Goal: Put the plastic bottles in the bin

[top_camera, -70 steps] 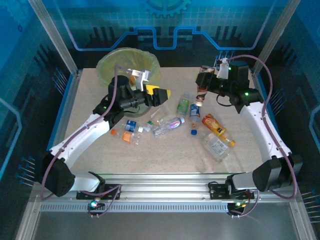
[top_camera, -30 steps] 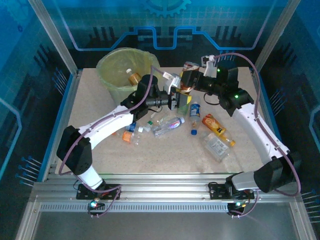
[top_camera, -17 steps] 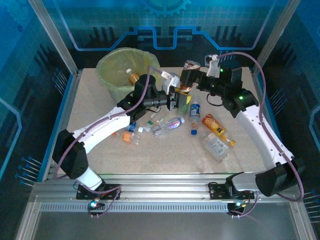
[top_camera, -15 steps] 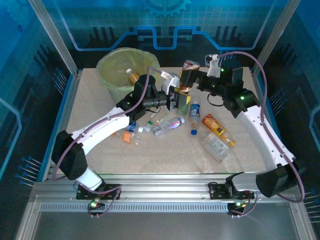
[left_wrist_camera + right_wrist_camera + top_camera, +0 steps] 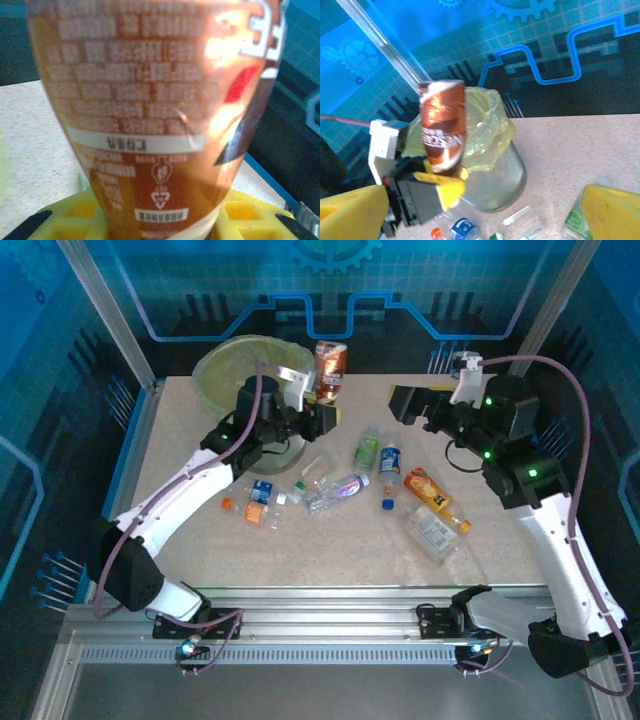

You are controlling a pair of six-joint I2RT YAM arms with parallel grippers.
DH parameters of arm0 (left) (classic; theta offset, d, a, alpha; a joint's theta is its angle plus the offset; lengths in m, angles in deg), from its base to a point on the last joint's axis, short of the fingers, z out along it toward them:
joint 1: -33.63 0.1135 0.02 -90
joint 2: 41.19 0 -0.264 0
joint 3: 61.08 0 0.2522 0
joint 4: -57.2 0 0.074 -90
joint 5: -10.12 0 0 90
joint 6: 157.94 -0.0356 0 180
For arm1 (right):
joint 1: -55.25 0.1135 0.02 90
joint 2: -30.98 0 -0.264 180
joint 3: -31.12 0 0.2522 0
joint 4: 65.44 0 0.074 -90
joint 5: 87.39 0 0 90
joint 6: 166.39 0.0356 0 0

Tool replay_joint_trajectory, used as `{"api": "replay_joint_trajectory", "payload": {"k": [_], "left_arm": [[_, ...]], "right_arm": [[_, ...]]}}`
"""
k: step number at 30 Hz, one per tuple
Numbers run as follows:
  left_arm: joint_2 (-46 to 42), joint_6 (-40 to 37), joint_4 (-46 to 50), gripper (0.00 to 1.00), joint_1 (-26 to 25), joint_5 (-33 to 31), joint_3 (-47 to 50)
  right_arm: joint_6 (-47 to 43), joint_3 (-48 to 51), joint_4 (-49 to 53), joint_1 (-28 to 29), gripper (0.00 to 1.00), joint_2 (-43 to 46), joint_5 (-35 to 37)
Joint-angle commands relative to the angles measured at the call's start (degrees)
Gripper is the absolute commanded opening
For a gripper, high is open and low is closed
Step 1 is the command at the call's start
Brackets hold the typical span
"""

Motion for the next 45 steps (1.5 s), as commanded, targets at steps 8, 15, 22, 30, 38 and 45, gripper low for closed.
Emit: {"api": "replay_joint_trajectory", "payload": {"k": [8,15,22,30,38,45], "left_arm": [[-0.6,-3.9,18.4,0.0,9.7,-6.2,-13.9],[5.8,-8.8,30.5,0.0,16.9,-6.3,-23.8],[14.5,-13.6,43.4,0.0,21.4,-5.8,-34.2],[19.8,-20.0,51.6,0.0,22.3,-6.9,-39.1],[22.9,-26.6,55.0,0.04,22.3,-12.2,-41.4],[26.3,-31.0,58.0,0.14,22.2,-13.5,-43.5]], "right_arm": [[-0.7,6.8,6.5,0.0,1.0,4.7,12.6],[0.6,9.6,11.0,-0.3,1.0,4.6,17.3],[0.5,10.2,16.9,-2.1,1.0,3.3,19.2],[-0.2,12.9,19.9,-6.2,1.0,2.4,17.4],[-2.7,14.0,23.7,-13.2,1.0,1.0,13.9],[-6.7,15.8,26.0,-18.2,1.0,-3.7,12.4]]}}
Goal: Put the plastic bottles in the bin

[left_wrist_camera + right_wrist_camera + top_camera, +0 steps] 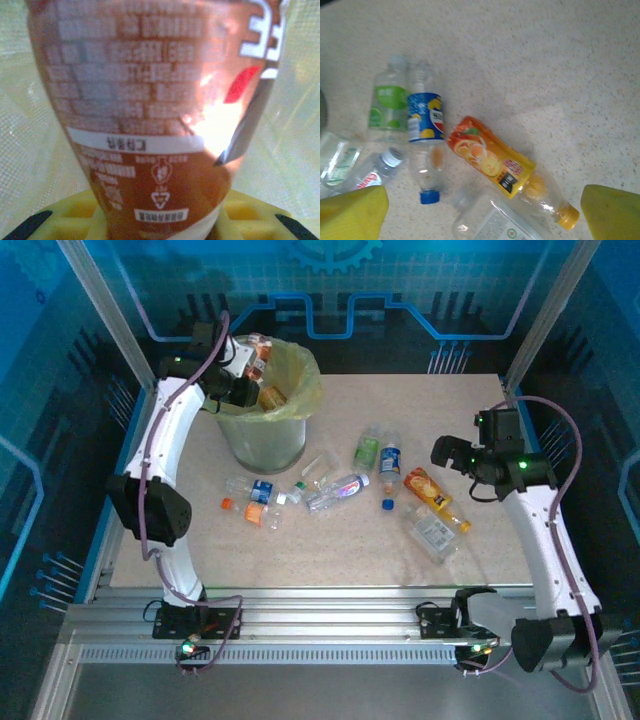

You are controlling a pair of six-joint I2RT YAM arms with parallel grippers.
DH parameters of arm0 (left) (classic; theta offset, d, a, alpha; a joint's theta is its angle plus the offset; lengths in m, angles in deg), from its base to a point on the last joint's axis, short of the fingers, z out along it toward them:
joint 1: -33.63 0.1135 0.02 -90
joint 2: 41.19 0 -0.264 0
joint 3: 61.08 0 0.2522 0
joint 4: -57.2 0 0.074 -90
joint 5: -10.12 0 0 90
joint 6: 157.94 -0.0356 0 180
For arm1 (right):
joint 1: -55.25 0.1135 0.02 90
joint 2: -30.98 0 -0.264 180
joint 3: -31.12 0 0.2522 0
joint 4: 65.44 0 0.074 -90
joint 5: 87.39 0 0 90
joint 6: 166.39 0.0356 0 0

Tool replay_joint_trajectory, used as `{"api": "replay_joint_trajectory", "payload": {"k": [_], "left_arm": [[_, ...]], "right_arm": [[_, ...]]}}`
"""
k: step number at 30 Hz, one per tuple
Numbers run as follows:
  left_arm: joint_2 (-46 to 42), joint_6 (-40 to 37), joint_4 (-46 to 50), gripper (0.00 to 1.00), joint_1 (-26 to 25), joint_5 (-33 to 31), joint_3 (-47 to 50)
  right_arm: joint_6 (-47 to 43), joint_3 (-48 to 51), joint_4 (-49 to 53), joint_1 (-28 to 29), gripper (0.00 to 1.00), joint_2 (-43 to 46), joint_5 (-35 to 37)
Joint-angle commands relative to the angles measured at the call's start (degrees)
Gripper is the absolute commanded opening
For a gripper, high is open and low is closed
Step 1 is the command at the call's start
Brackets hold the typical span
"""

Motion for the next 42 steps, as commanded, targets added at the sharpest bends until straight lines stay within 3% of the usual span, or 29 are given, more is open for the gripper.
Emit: {"api": "replay_joint_trajectory", "payload": {"k": [1,9,22,27,33,38,42], "left_arm": [[2.0,-4.9,3.5,0.16,0.3,-2.5,-2.2],[4.7,-9.5,3.6,0.28,-0.7,-9.4,-2.3],[6.0,-10.6,0.4,0.66,-1.4,-9.8,-2.5],[5.8,-10.4,0.0,0.73,-1.5,-10.0,-3.3],[2.8,-8.5,-1.3,0.82,-2.0,-10.1,-3.3],[-1.8,-5.6,-3.6,0.97,-2.7,-10.8,-2.6],[-6.6,-3.3,-6.3,0.99,-4.1,-12.7,0.7]], "right_arm": [[-3.0,1.9,2.7,-2.9,1.0,-2.2,-2.3],[-2.6,4.9,1.4,-5.9,1.0,-6.9,-5.2],[-1.7,9.7,-0.4,-6.4,0.99,-8.6,-7.1],[-0.3,12.6,-0.5,-6.3,1.0,-6.8,-7.9],[1.4,16.4,0.4,-6.3,1.0,-3.4,-7.7],[2.5,18.9,-0.4,-6.4,1.0,-1.6,-7.8],[3.0,21.7,-1.3,-6.5,1.0,-1.5,-7.7]]}}
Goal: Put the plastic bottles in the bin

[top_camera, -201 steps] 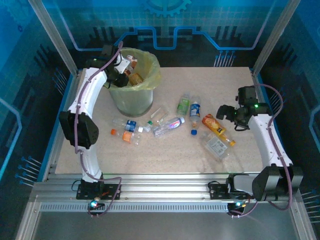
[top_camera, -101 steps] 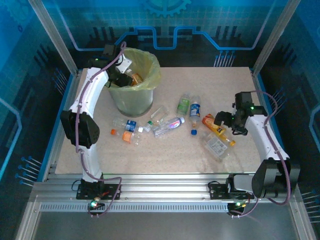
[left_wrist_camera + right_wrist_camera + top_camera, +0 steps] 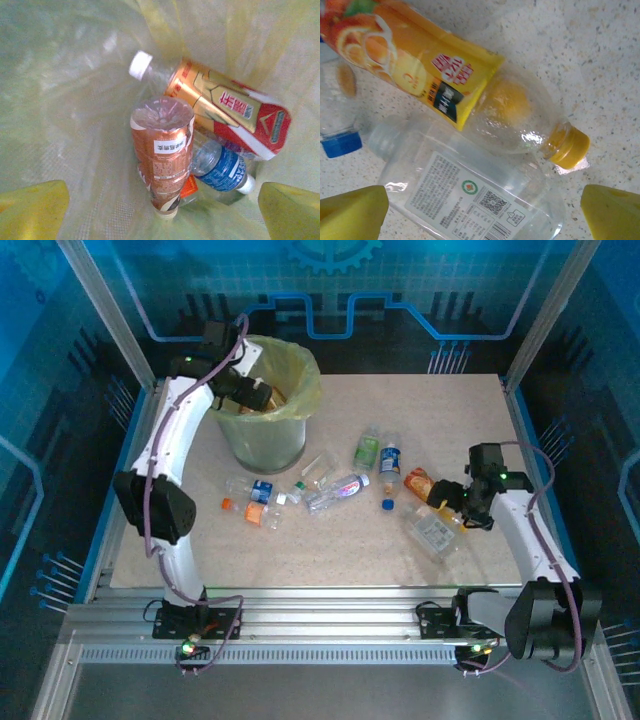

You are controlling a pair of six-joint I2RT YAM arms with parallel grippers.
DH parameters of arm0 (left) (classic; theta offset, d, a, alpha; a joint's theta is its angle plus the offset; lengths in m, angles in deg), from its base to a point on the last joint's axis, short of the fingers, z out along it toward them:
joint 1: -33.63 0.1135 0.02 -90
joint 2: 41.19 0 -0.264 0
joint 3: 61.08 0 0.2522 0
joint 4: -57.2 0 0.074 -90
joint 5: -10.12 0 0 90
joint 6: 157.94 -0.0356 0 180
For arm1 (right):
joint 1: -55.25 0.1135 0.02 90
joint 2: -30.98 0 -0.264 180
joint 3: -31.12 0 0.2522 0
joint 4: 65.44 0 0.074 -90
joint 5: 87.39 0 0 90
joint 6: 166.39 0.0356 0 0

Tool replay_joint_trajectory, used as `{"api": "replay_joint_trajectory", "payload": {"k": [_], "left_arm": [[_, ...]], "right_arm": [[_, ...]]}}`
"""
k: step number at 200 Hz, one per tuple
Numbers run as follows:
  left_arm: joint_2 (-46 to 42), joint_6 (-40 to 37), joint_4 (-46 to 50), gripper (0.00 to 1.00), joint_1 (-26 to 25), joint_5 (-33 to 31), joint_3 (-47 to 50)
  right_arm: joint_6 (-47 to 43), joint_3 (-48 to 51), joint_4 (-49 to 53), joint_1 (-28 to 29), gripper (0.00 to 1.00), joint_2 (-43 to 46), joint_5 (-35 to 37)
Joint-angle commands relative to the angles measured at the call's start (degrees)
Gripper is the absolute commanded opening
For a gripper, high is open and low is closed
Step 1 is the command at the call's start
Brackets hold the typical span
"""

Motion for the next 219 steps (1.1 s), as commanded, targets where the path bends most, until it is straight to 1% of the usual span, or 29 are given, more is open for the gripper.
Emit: {"api": "replay_joint_trajectory", "payload": {"k": [1,31,70,93,113,131,145,159,181,202,219], "left_arm": [[-7.5,3.3,-3.8,0.99,-1.6,-2.6,2.7],[-15.3,7.6,-9.6,0.99,-2.9,-3.6,11.0],[-28.4,19.3,-17.6,0.99,-3.0,-3.7,24.9],[-37.7,28.2,-23.1,0.99,-3.0,-4.6,35.9],[-45.9,36.2,-26.4,0.99,-3.0,-6.9,45.8],[-52.5,45.1,-28.2,0.99,-2.9,-8.5,55.0],[-56.7,52.3,-27.6,0.99,-2.9,-8.6,61.4],[-59.5,59.6,-25.8,0.99,-2.9,-7.9,67.6],[-61.6,68.7,-23.2,0.99,-2.9,-5.8,75.8],[-62.3,73.8,-24.7,0.99,-2.9,-1.9,82.3],[-62.0,75.9,-27.7,0.99,-2.9,0.6,86.3]], "right_arm": [[1.2,2.0,-0.4,-0.9,1.0,0.6,-0.6],[1.3,3.7,-1.7,-1.9,1.0,0.5,-1.1],[1.5,4.4,-2.6,-2.3,1.0,2.1,-2.4],[1.6,4.1,-2.1,-2.3,1.0,3.2,-2.3],[1.6,3.7,-1.3,-2.3,1.0,4.4,-1.6],[1.5,3.3,-0.7,-2.3,1.0,5.6,-1.0],[1.7,2.9,-0.3,-2.3,1.0,6.5,-0.2],[1.9,2.6,-0.2,-2.3,1.0,7.4,0.3],[2.4,2.5,-0.2,-2.3,1.0,8.6,0.8],[2.8,2.0,-0.3,-2.3,1.0,9.5,1.4],[3.2,1.9,-0.6,-2.3,1.0,10.3,1.5]]}}
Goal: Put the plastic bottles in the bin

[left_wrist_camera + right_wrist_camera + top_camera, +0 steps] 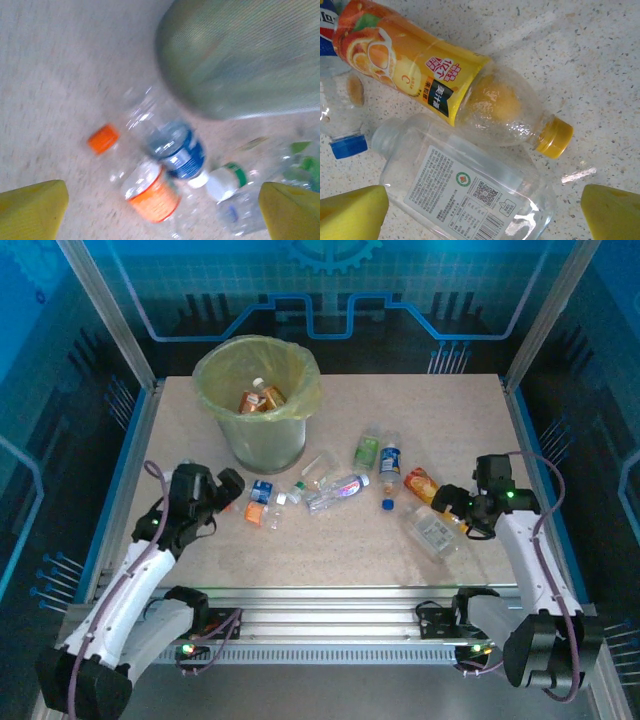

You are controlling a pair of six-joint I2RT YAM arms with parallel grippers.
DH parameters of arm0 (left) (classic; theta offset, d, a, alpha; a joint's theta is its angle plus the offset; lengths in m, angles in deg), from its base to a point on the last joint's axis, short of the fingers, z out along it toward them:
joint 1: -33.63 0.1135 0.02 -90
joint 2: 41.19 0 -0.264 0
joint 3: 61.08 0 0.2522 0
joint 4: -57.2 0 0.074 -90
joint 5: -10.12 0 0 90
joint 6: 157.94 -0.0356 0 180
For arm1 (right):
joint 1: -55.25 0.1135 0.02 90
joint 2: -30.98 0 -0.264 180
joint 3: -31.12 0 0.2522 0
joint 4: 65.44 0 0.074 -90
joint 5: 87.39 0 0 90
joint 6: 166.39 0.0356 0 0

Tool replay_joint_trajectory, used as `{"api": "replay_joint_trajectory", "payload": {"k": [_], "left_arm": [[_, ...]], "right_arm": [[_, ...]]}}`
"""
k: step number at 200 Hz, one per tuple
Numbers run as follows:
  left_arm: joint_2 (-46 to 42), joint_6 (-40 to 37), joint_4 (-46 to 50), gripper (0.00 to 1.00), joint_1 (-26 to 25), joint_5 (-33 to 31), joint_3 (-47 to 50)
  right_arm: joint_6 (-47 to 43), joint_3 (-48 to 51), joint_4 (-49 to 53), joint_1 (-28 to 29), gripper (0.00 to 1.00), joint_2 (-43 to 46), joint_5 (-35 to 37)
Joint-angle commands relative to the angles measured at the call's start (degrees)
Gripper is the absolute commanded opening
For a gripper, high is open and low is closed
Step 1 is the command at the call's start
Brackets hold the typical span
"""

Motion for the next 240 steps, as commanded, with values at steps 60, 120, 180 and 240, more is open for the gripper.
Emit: {"api": "replay_joint_trajectory", "payload": {"k": [60,120,180,240], "left_arm": [[6.3,11.3,-12.4,0.99,0.1,8.8,9.4],[15.3,11.6,-19.6,0.99,-0.7,10.5,9.5],[19.0,12.3,-16.4,0.94,-1.9,9.0,9.1],[18.9,12.3,-11.8,0.8,-2.5,7.0,9.4]], "right_arm": [[2.4,-1.4,-0.4,-0.8,1.0,2.5,1.1],[2.5,-0.4,-0.8,-0.8,1.0,3.1,0.8],[2.7,0.2,-1.6,-0.8,1.0,2.4,-0.4],[3.2,1.0,-2.9,-0.8,1.0,2.0,-1.0]]}}
